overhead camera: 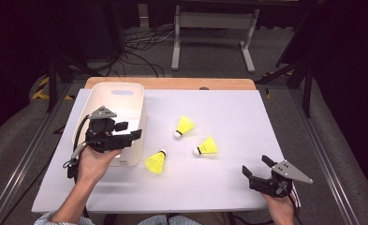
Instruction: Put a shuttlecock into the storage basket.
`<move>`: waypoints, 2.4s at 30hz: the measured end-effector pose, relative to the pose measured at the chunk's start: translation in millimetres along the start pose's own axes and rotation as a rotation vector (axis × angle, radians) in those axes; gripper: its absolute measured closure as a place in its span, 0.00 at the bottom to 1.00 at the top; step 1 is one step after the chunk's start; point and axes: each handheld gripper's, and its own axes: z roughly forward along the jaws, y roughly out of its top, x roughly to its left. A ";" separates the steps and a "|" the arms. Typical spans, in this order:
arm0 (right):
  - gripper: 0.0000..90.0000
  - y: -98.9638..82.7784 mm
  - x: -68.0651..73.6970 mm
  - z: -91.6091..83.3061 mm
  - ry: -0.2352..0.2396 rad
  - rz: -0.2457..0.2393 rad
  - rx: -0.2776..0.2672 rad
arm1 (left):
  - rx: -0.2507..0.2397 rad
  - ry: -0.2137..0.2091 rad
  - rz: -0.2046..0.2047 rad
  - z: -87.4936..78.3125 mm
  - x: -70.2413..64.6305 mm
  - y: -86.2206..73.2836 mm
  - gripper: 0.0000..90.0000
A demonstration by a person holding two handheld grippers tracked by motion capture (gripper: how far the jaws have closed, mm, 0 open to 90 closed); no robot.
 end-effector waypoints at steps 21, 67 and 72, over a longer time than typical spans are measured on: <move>0.14 -0.1 0.0 0.2 0.004 -0.001 0.003 | 0.029 -0.028 0.025 18.0 -20.1 6.5 0.43; 0.14 -0.2 0.0 0.1 0.006 -0.003 0.005 | 0.189 -0.027 0.086 38.8 -53.2 -19.5 0.44; 0.14 -0.2 0.0 0.2 0.007 -0.003 0.005 | 0.192 -0.013 0.095 39.9 -56.5 -22.5 0.43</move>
